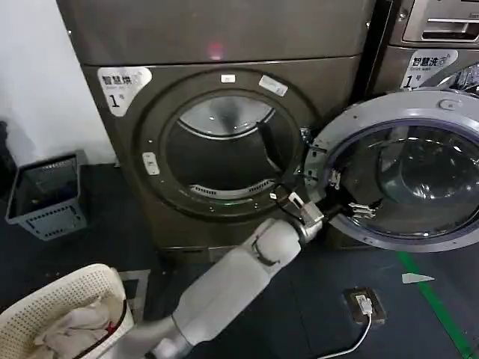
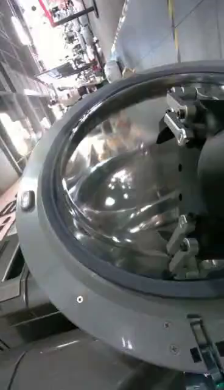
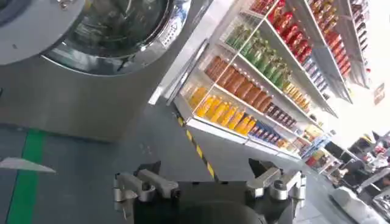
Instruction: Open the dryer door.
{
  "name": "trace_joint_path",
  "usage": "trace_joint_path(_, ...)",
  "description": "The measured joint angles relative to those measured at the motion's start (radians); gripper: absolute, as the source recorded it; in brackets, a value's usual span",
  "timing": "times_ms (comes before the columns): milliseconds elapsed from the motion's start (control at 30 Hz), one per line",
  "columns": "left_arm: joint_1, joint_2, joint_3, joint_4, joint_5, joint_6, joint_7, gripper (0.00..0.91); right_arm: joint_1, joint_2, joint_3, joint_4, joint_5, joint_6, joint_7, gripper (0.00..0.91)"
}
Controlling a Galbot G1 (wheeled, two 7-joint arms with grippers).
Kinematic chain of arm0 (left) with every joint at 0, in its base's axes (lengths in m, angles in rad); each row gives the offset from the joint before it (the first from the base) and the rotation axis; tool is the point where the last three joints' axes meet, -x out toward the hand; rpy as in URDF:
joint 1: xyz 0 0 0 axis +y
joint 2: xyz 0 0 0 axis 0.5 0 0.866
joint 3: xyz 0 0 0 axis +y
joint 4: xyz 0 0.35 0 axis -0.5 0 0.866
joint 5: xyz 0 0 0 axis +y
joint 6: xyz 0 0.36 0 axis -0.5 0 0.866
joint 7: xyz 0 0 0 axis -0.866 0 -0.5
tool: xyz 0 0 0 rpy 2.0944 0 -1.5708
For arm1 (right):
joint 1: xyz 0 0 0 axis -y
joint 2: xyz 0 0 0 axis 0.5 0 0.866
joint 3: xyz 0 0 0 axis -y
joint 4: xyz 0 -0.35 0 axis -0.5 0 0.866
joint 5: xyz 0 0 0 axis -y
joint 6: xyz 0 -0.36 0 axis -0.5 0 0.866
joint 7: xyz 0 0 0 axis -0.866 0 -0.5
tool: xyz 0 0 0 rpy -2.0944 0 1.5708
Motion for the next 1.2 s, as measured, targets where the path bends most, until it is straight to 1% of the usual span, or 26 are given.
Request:
trace_joint_path(333, 0.006, 0.000, 0.002, -0.015, -0.003, -0.002, 0.005, 0.907, 0.003, -0.003, -0.005, 0.000, 0.000, -0.002, -0.003, 0.907)
trace_joint_path(533, 0.023, 0.000, 0.020, -0.055, -0.017, 0.013, 0.016, 0.907, 0.003, -0.007, -0.005, 0.001, 0.002, -0.006, -0.004, 0.907)
trace_joint_path(667, 0.040, 0.003, 0.039, -0.101, -0.022, 0.018, 0.023, 0.907, 0.003, -0.008, -0.005, 0.004, 0.003, -0.009, -0.005, 0.907)
trace_joint_path(833, 0.058, 0.087, 0.043, -0.178, -0.046, 0.034, 0.024, 0.907, 0.004, -0.006, -0.005, 0.011, 0.003, -0.012, -0.003, 0.907)
trace_joint_path(933, 0.069, 0.139, 0.042, -0.228, -0.055, 0.045, 0.024, 0.907, 0.005, -0.002, -0.005, 0.021, 0.002, -0.035, 0.006, 0.907)
trace_joint_path(1200, 0.121, 0.298, 0.033, -0.383, -0.089, 0.084, 0.025, 0.907, 0.011, 0.009, -0.003, 0.043, -0.002, -0.044, 0.001, 0.907)
